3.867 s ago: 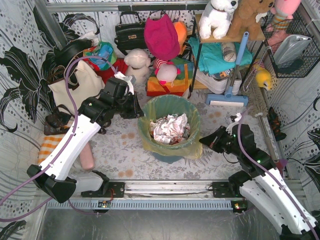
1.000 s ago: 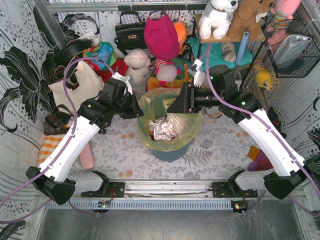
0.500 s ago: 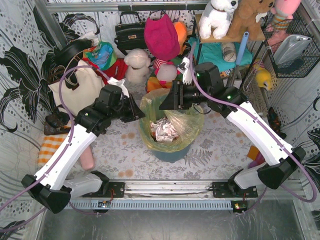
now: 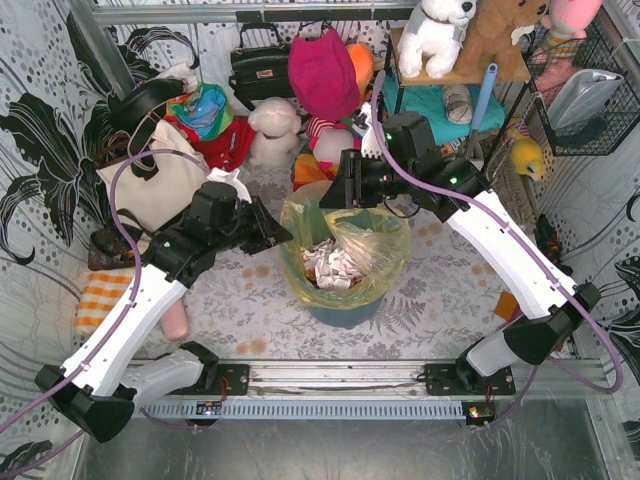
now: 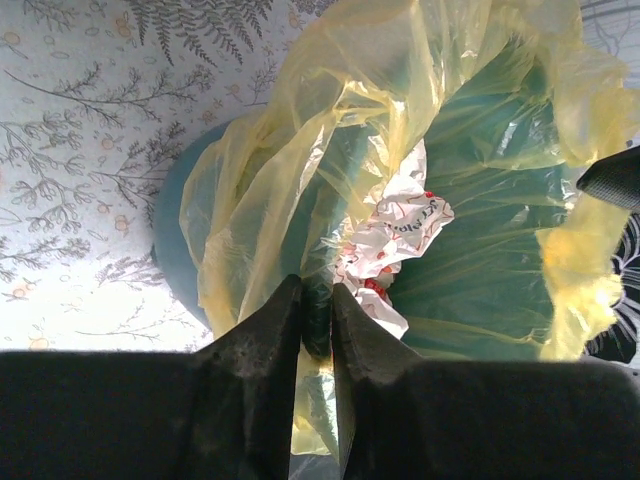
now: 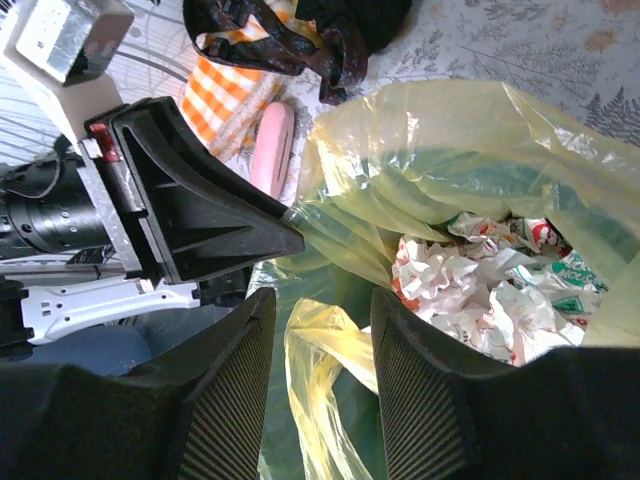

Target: Tie the trash bag

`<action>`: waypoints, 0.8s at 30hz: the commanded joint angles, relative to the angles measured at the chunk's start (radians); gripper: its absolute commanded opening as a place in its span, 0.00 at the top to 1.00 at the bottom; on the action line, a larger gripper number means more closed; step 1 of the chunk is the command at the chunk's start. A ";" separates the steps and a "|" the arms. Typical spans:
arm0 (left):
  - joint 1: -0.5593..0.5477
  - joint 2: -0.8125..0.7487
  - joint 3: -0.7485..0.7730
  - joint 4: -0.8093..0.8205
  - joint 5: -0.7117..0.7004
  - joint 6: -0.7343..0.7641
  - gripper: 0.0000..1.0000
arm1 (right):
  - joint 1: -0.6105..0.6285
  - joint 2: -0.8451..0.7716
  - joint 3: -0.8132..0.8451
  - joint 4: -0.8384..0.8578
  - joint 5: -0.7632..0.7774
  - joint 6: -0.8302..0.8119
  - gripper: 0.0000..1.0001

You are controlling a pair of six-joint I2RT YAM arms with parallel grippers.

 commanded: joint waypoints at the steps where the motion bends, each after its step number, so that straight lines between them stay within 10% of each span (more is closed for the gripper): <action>1: -0.007 -0.006 0.029 0.012 -0.014 -0.001 0.71 | 0.005 -0.032 0.030 -0.070 0.021 -0.036 0.57; 13: -0.007 -0.035 0.154 -0.160 -0.214 0.037 0.52 | 0.006 -0.089 0.093 -0.248 0.071 -0.069 0.44; 24: -0.006 -0.218 -0.210 0.037 -0.061 -0.088 0.49 | 0.008 -0.085 0.118 -0.327 0.070 -0.084 0.42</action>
